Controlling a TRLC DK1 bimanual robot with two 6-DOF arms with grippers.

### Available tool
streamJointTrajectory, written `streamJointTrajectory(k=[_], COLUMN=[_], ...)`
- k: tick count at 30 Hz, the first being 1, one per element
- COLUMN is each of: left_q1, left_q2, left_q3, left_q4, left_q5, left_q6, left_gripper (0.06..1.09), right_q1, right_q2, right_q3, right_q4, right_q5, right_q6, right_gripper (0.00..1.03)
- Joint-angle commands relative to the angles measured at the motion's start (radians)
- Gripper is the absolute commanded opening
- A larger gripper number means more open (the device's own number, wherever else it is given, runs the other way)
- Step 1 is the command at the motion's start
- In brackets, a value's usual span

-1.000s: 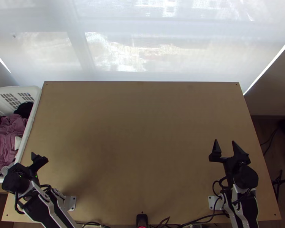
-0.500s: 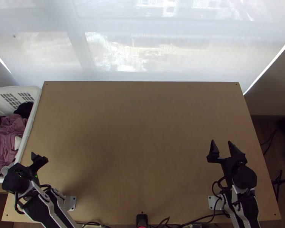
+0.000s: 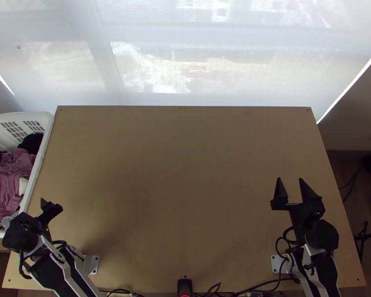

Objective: Fold the t-shirt

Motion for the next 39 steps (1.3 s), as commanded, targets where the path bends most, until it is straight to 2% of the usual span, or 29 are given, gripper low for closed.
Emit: streamJointTrajectory(k=[1,5,8,12,16,19,21,23,27,31,37,39], left_q1=[0.0,-0.005,-0.055,-0.067,-0.075,-0.1,-0.147,-0.192,-0.193,-0.176,-0.11,-0.103], left_q2=[0.001,-0.001,-0.001,-0.001,-0.001,-0.001,0.005,0.016,0.257,0.614,0.869,0.97], left_q3=[0.0,0.002,0.002,0.002,0.005,0.003,0.008,0.026,0.141,0.33,0.499,0.568], left_q4=[0.0,-0.003,-0.003,-0.009,-0.015,-0.012,-0.009,-0.011,0.006,-0.009,-0.031,-0.044], left_q5=[0.0,0.005,0.005,-0.001,-0.039,-0.039,-0.035,-0.069,-0.073,-0.084,-0.093,-0.161], left_q6=[0.0,0.002,0.002,0.009,0.055,0.075,0.068,0.032,-0.061,-0.182,-0.212,-0.207], left_gripper=[1.03,1.03,1.03,1.03,1.03,1.03,1.03,1.03,1.03,1.03,1.03,1.03], right_q1=[0.005,0.006,0.011,0.044,0.216,0.19,0.17,0.169,0.229,0.235,0.219,0.218], right_q2=[0.015,0.09,0.293,0.534,0.696,0.764,0.787,0.831,0.84,0.825,0.81,0.793], right_q3=[0.05,0.153,0.299,0.53,0.713,0.799,0.843,0.918,0.952,0.932,0.954,0.941], right_q4=[0.136,0.087,0.056,-0.087,-0.278,-0.39,-0.438,-0.551,-0.673,-0.709,-0.774,-0.797], right_q5=[0.057,0.074,0.114,0.15,0.292,0.292,0.293,0.293,0.293,0.292,0.295,0.295], right_q6=[-0.236,-0.287,-0.287,-0.195,-0.087,-0.005,0.008,0.025,0.025,0.025,0.017,0.015], right_gripper=[0.94,0.93,0.93,0.97,0.97,0.97,0.97,0.97,0.97,0.98,0.98,0.98])
